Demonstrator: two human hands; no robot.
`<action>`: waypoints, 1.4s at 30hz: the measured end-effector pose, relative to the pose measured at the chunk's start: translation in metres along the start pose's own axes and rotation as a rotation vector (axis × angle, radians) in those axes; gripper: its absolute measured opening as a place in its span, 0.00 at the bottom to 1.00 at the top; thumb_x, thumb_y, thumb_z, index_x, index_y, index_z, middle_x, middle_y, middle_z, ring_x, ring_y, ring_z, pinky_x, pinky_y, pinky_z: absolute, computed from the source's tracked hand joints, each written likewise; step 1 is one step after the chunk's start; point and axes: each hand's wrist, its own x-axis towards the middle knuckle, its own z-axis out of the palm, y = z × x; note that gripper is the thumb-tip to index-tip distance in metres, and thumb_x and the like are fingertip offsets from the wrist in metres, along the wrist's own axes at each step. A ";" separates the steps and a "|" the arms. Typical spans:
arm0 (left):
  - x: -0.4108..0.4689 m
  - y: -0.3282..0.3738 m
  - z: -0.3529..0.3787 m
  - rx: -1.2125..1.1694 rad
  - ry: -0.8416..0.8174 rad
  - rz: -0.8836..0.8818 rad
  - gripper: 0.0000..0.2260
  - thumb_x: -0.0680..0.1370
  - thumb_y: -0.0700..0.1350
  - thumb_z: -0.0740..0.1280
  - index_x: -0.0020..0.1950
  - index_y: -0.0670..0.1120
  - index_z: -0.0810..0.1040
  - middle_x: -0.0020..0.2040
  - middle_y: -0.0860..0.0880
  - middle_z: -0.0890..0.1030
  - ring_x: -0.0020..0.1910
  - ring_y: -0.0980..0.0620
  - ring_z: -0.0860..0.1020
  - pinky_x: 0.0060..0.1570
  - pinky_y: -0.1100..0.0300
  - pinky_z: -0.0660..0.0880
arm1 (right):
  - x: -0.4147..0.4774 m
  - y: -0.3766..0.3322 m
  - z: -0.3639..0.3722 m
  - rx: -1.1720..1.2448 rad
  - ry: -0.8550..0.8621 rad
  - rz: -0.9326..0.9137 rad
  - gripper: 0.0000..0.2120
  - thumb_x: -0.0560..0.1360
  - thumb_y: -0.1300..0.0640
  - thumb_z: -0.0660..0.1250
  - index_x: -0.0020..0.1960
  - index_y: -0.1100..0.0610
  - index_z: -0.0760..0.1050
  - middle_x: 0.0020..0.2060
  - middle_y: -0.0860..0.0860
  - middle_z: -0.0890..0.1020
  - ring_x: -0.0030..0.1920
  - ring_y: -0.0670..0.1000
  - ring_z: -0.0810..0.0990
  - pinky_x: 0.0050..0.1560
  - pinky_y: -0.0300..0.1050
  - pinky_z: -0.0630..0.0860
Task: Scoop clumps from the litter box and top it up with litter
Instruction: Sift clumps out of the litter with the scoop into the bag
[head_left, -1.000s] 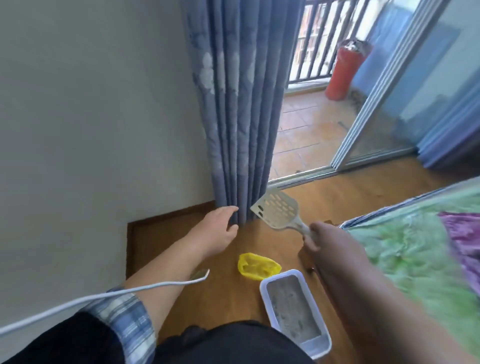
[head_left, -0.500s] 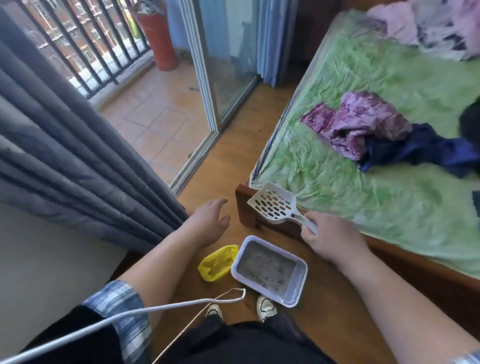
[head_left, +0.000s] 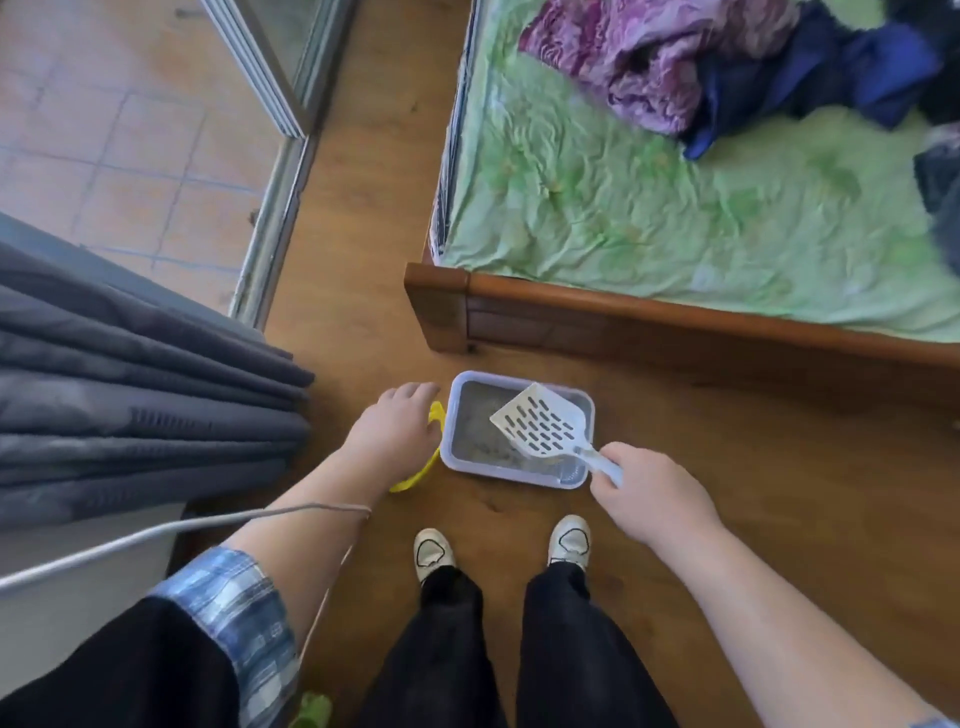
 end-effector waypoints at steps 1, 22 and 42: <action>0.016 -0.007 0.022 0.019 -0.006 0.003 0.24 0.80 0.49 0.59 0.76 0.51 0.62 0.75 0.49 0.67 0.72 0.44 0.66 0.66 0.49 0.69 | 0.021 0.003 0.019 -0.004 -0.025 0.001 0.08 0.78 0.47 0.57 0.42 0.46 0.71 0.34 0.46 0.78 0.32 0.47 0.77 0.28 0.45 0.71; 0.351 -0.137 0.439 0.235 0.268 0.092 0.24 0.76 0.47 0.63 0.72 0.44 0.66 0.73 0.42 0.68 0.64 0.38 0.72 0.53 0.44 0.75 | 0.462 0.136 0.426 -0.468 0.003 -0.318 0.10 0.75 0.45 0.57 0.42 0.50 0.71 0.36 0.46 0.75 0.40 0.54 0.77 0.34 0.45 0.73; 0.361 -0.158 0.450 0.153 0.319 0.110 0.30 0.81 0.49 0.56 0.81 0.54 0.46 0.78 0.56 0.62 0.52 0.39 0.80 0.37 0.53 0.71 | 0.518 0.091 0.451 -0.516 0.014 -0.417 0.11 0.75 0.48 0.61 0.39 0.53 0.74 0.33 0.50 0.78 0.35 0.54 0.77 0.30 0.42 0.71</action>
